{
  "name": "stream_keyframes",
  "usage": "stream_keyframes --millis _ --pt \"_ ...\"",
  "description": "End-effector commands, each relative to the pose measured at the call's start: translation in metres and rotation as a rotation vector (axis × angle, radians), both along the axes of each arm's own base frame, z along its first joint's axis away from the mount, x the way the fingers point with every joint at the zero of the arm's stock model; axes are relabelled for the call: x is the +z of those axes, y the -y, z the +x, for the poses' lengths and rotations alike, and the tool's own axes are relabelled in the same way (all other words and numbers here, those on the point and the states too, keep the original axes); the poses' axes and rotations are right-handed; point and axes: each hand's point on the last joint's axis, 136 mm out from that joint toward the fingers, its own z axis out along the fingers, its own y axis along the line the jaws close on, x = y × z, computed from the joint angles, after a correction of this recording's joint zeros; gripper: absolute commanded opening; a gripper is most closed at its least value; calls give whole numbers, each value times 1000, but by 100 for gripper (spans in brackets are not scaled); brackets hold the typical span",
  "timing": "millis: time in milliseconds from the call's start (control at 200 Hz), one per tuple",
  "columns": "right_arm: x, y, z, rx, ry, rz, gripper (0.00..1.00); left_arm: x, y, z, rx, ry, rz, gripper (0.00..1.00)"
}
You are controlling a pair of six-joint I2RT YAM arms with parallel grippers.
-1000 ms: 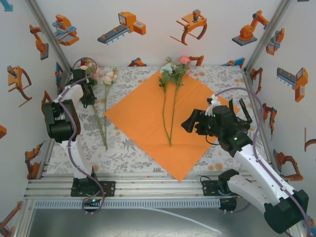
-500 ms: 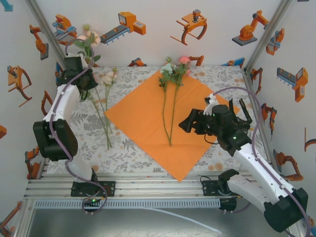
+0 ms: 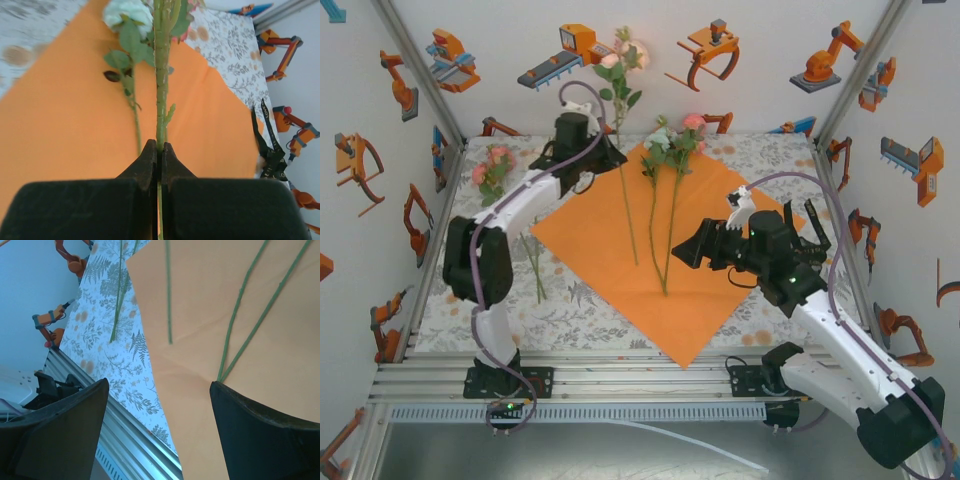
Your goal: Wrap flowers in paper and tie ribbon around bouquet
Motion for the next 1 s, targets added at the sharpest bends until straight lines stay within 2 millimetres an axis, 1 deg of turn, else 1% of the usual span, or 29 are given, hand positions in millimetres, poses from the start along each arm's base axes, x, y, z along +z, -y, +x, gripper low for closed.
stream_keyframes --millis 0,10,75,180,270,300,421,461,566,771,806,856,881,946,991 --pt "4 2 -5 -6 8 8 74 4 43 10 -40 16 -87 0" --pt "4 2 -5 -7 8 6 74 5 46 10 -46 18 -88 0" --pt "3 5 -6 -17 11 -2 74 -13 72 10 -88 -6 -64 0" --pt "2 7 -6 -27 13 -9 74 -36 104 14 -131 -20 -49 0" --pt "2 8 -7 -26 13 -8 74 -55 125 18 -165 -30 -14 0" --pt "1 8 -7 -26 10 -13 74 -67 129 19 -163 -49 12 0" --pt "0 11 -8 -30 15 -31 74 -97 133 26 -138 -101 45 0" --pt "0 12 -9 -34 19 -35 74 -104 134 27 -138 -109 48 0" --pt "0 13 -10 -35 27 -40 74 -127 129 25 -139 -149 111 0" --pt "-3 11 -7 -34 16 -38 74 -147 123 14 -172 -206 166 0" --pt "-3 11 -7 -33 14 -35 74 -150 122 13 -171 -216 170 5" --pt "-3 10 -7 -32 11 -36 74 -151 120 12 -166 -224 175 18" --pt "-3 11 -7 -32 10 -35 74 -150 120 11 -165 -224 173 22" --pt "-2 11 -8 -34 11 -35 74 -145 120 10 -163 -222 162 29" --pt "-1 12 -8 -38 15 -34 74 -138 121 10 -166 -212 153 31"
